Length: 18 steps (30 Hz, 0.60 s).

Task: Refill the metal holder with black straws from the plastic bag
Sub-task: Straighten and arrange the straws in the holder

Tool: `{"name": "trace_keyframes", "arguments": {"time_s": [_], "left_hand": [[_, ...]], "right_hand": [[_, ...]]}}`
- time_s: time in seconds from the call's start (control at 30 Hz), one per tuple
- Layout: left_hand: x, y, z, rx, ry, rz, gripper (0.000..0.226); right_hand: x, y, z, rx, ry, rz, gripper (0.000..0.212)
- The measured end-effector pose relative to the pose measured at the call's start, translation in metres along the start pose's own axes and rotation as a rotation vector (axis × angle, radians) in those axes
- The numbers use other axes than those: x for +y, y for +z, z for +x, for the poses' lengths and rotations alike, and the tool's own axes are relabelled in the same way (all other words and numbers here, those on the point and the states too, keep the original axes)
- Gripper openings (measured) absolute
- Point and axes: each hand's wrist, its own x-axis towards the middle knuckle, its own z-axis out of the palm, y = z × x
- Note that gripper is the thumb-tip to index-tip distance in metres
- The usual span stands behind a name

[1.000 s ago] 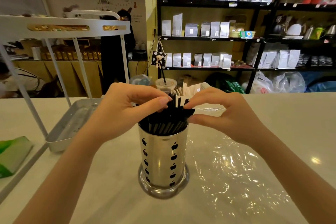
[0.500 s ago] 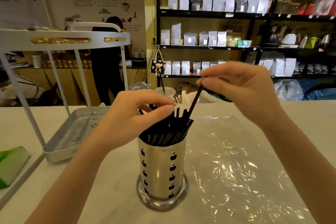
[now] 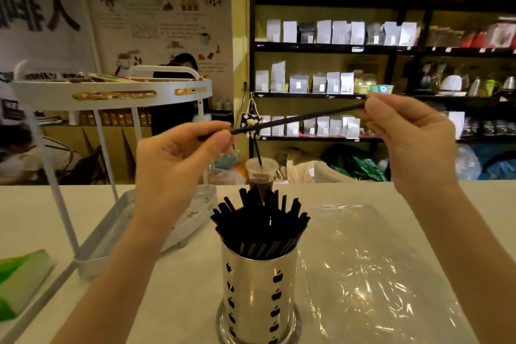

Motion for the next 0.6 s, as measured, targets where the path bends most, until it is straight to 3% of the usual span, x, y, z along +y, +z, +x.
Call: {"name": "trace_keyframes", "arguments": {"time_s": [0.13,0.23,0.47,0.6], "left_hand": [[0.004,-0.01,0.021,0.21,0.009,-0.176,0.023],[0.01,-0.012,0.032,0.228,0.048,-0.192,0.022],[0.011,-0.007,0.021,-0.083,0.145,0.142,0.032],[-0.004,0.002,-0.003,-0.27,0.085,0.297,0.026]], "right_hand": [[0.023,0.009,-0.021,-0.336,0.126,-0.168,0.009],[0.033,0.019,-0.034,-0.564,0.109,-0.306,0.01],[0.047,0.016,-0.039,-0.534,0.167,-0.291,0.027],[0.061,0.009,-0.049,-0.65,0.321,-0.271,0.037]]}}
